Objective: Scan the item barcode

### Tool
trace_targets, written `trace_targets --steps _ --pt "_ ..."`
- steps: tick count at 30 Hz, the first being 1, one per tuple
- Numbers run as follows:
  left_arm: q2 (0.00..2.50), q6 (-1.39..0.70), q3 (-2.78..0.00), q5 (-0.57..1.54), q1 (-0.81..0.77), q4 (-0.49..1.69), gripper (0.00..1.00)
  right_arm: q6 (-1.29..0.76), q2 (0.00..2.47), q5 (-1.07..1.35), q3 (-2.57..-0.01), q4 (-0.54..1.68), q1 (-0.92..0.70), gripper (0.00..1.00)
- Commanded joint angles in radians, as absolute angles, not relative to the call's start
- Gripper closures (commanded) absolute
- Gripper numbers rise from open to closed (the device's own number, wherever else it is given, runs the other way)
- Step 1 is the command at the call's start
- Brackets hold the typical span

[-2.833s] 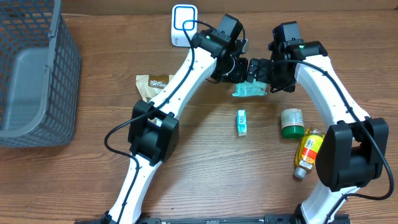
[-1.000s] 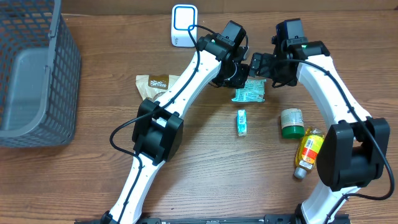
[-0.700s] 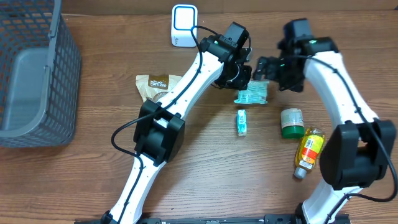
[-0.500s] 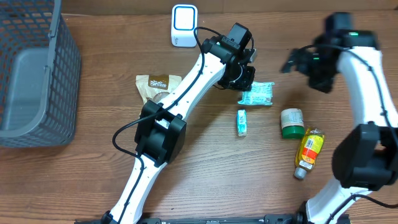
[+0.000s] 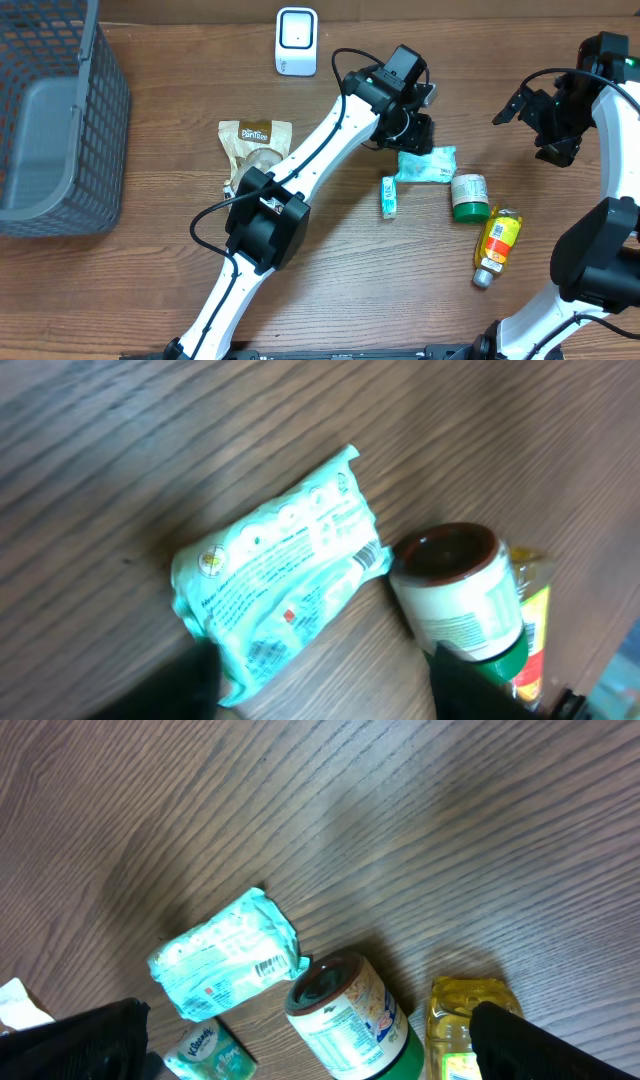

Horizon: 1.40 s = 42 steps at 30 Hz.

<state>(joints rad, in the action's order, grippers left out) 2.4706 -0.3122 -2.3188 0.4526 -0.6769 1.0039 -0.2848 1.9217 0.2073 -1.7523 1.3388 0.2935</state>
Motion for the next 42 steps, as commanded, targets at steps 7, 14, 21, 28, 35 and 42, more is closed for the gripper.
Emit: trace_targets --steps 7,14,21,28,35,42 --pt "2.472 -0.269 -2.327 0.472 -0.665 0.946 0.05 -0.287 1.908 0.219 -1.768 1.338 0.290 0.00" --pt "2.423 -0.262 -2.328 0.461 -0.588 0.997 0.00 -0.276 1.908 0.374 -1.763 1.395 0.280 0.02" --pt "2.414 -0.258 -2.327 0.461 -0.453 1.104 0.00 -0.214 1.908 0.384 -1.752 1.459 0.149 0.19" --pt "2.414 -0.201 -2.327 0.373 -0.342 1.215 0.00 -0.212 1.908 0.383 -1.751 1.443 -0.065 0.00" --pt "2.414 -0.202 -2.327 0.359 -0.267 1.250 0.00 -0.211 1.908 0.381 -1.751 1.346 -0.201 0.00" --pt "2.414 -0.202 -2.327 0.355 -0.255 1.256 0.00 -0.212 1.908 0.379 -1.751 1.306 -0.225 0.00"
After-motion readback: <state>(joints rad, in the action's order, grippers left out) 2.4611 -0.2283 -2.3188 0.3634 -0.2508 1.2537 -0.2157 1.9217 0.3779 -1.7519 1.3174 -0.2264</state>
